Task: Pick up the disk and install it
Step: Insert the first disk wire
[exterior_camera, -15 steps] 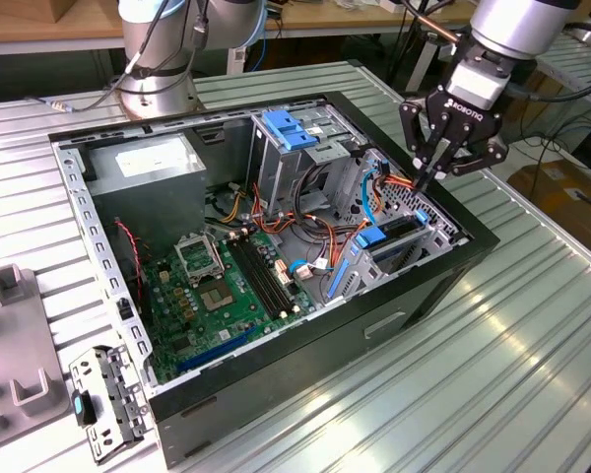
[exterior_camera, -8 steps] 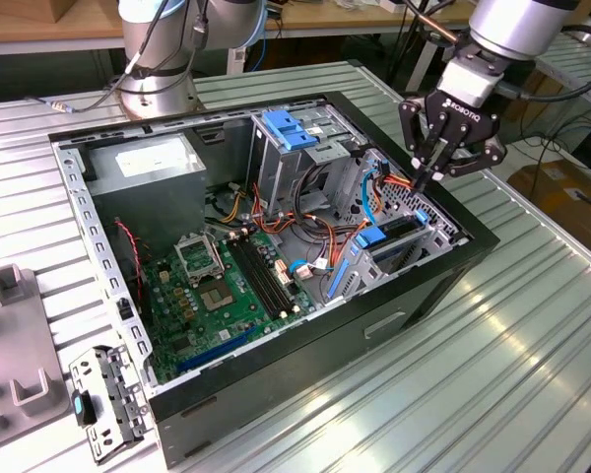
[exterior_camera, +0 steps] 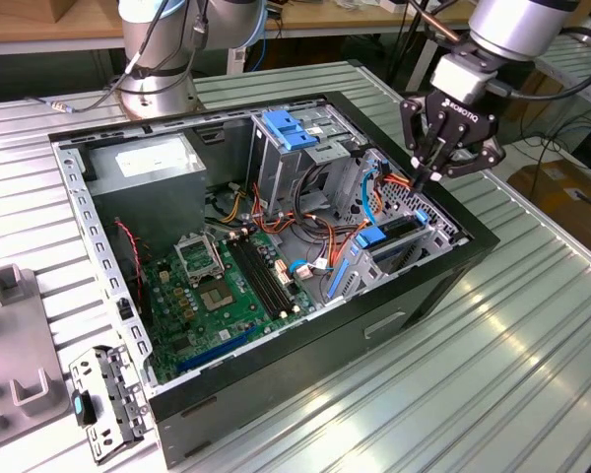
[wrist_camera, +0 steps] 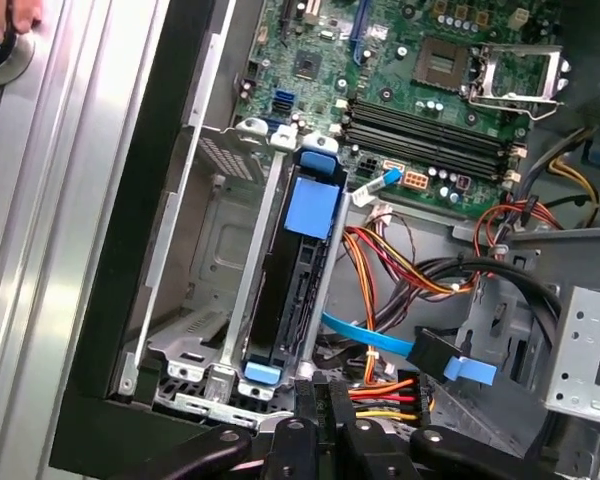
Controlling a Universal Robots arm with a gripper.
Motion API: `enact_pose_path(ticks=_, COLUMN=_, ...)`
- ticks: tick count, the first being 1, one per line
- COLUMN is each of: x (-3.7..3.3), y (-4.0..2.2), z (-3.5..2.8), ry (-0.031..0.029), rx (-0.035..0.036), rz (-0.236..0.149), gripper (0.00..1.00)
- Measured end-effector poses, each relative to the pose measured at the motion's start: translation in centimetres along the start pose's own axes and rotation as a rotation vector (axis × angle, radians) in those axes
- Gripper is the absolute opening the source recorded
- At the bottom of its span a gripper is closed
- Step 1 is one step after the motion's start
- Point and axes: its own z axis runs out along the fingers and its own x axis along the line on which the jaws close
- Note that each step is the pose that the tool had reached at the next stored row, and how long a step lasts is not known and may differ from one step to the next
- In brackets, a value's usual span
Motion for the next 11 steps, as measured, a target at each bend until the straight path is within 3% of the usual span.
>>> enact_pose_path(ticks=11, x=-0.01, y=0.05, z=0.05, ry=-0.0046, rx=-0.0016, rz=0.144, gripper=0.16)
